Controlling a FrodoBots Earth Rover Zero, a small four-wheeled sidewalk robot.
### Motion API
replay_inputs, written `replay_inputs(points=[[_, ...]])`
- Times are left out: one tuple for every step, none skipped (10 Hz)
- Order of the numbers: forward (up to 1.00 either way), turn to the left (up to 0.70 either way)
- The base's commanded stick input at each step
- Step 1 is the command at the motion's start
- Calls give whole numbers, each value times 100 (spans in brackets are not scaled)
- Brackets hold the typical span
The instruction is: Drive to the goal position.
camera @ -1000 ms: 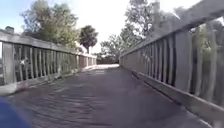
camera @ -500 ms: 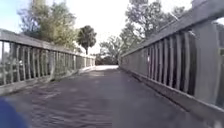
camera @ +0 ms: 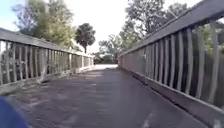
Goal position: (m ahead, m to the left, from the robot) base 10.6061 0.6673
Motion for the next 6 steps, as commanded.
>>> replay_inputs(points=[[70, 0], [70, 0], [70, 0], [70, 0], [70, 0], [70, 0]])
